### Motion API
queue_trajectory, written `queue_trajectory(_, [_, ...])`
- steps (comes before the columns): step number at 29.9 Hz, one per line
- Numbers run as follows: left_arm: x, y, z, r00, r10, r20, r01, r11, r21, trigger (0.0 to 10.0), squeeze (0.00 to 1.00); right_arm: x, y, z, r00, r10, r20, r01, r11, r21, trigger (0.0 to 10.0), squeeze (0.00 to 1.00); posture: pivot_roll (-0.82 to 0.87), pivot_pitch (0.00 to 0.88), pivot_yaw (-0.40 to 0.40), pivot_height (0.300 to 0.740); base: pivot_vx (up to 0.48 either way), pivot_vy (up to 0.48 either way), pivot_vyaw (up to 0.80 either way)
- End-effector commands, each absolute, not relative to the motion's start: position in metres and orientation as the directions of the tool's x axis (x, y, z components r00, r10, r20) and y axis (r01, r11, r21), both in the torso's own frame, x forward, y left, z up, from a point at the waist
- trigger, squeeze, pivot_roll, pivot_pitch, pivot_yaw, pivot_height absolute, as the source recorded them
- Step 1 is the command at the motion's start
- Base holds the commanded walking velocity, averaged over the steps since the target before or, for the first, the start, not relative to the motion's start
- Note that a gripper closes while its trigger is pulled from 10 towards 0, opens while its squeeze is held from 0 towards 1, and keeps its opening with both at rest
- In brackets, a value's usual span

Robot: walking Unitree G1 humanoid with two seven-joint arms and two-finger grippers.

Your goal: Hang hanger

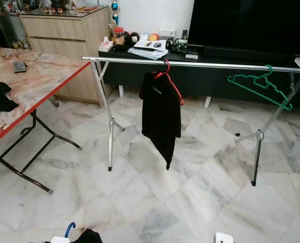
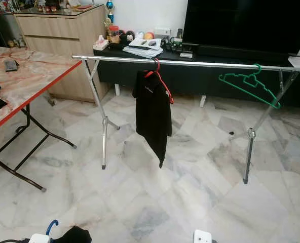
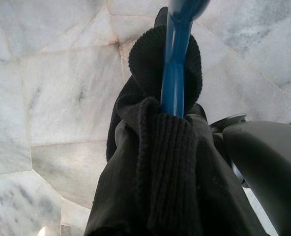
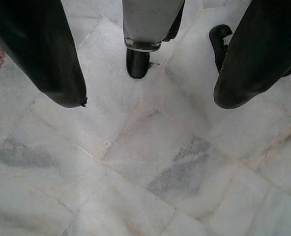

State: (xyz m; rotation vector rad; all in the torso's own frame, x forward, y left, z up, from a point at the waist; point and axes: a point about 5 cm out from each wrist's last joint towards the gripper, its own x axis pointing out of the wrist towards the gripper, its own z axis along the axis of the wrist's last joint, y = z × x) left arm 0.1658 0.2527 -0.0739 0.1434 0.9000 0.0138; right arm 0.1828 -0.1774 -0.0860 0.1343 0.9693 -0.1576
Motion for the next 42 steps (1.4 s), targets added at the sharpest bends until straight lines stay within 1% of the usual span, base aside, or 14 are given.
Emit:
queue_trajectory(1, [0.155, 0.221, -0.088, 0.582, 0.032, -0.813, -0.072, 0.997, -0.012, 10.0, 0.0, 0.174, -0.178, -0.089, 0.556, 0.033, -0.83, 0.044, 0.997, 0.069, 10.0, 0.0, 0.13, 0.0, -0.051, 0.74, 0.0, 0.0, 0.0])
queue_trajectory(9, [0.155, 0.221, -0.088, 0.582, 0.032, -0.813, -0.072, 0.997, -0.012, 10.0, 0.0, 0.174, -0.178, -0.089, 0.556, 0.033, -0.83, 0.044, 0.997, 0.069, 10.0, 0.0, 0.13, 0.0, -0.051, 0.74, 0.0, 0.0, 0.0])
queue_trajectory(10, [0.158, 0.221, -0.087, 0.589, 0.027, -0.808, -0.063, 0.998, -0.012, 10.0, 0.0, 0.174, -0.176, -0.089, 0.561, 0.037, -0.827, 0.059, 0.995, 0.085, 10.0, 0.0, 0.12, 0.0, -0.031, 0.74, 0.0, 0.0, 0.0])
queue_trajectory(14, [0.165, 0.221, -0.084, 0.6, 0.019, -0.8, -0.045, 0.999, -0.01, 10.0, 0.0, 0.176, -0.174, -0.088, 0.567, 0.047, -0.822, 0.061, 0.993, 0.099, 10.0, 0.0, 0.12, 0.0, -0.031, 0.74, 0.0, 0.0, 0.0])
queue_trajectory(21, [0.163, 0.227, -0.083, 0.606, 0.033, -0.795, -0.059, 0.998, -0.003, 10.0, 0.0, 0.178, -0.174, -0.087, 0.573, 0.056, -0.818, 0.058, 0.993, 0.108, 10.0, 0.0, 0.12, 0.0, -0.029, 0.74, 0.0, 0.0, 0.0])
queue_trajectory(27, [0.161, 0.242, -0.079, 0.636, 0.084, -0.767, -0.078, 0.996, 0.044, 10.0, 0.0, 0.18, -0.172, -0.087, 0.576, 0.06, -0.815, 0.06, 0.991, 0.115, 10.0, 0.0, 0.13, 0.0, -0.025, 0.74, 0.0, 0.0, 0.0])
queue_trajectory(30, [0.162, 0.245, -0.078, 0.637, 0.087, -0.766, -0.049, 0.996, 0.073, 10.0, 0.0, 0.18, -0.171, -0.087, 0.577, 0.061, -0.815, 0.062, 0.991, 0.118, 10.0, 0.0, 0.14, 0.0, -0.021, 0.74, 0.0, 0.0, 0.0])
queue_trajectory(33, [0.171, 0.238, -0.075, 0.658, 0.071, -0.75, 0.004, 0.995, 0.097, 10.0, 0.0, 0.18, -0.171, -0.087, 0.577, 0.059, -0.815, 0.069, 0.99, 0.12, 10.0, 0.0, 0.12, 0.0, -0.015, 0.74, 0.0, 0.0, 0.0])
queue_trajectory(34, [0.176, 0.236, -0.073, 0.674, 0.074, -0.735, 0.013, 0.994, 0.111, 10.0, 0.0, 0.18, -0.172, -0.087, 0.577, 0.058, -0.815, 0.07, 0.99, 0.121, 10.0, 0.0, 0.12, 0.0, -0.016, 0.74, 0.0, 0.0, 0.0])
queue_trajectory(38, [0.183, 0.236, -0.069, 0.693, 0.091, -0.716, 0.023, 0.989, 0.148, 10.0, 0.0, 0.18, -0.174, -0.087, 0.579, 0.053, -0.814, 0.076, 0.99, 0.118, 10.0, 0.0, 0.11, 0.0, -0.014, 0.74, 0.0, 0.0, 0.0])
queue_trajectory(40, [0.187, 0.24, -0.066, 0.713, 0.114, -0.692, -0.002, 0.987, 0.161, 10.0, 0.0, 0.18, -0.175, -0.086, 0.58, 0.048, -0.813, 0.081, 0.99, 0.116, 10.0, 0.0, 0.12, 0.0, -0.021, 0.74, 0.0, 0.0, 0.0])
queue_trajectory(42, [0.192, 0.246, -0.061, 0.736, 0.156, -0.658, -0.069, 0.985, 0.156, 10.0, 0.0, 0.18, -0.176, -0.086, 0.579, 0.048, -0.814, 0.079, 0.99, 0.115, 10.0, 0.0, 0.13, 0.0, -0.029, 0.74, 0.0, 0.0, 0.0])
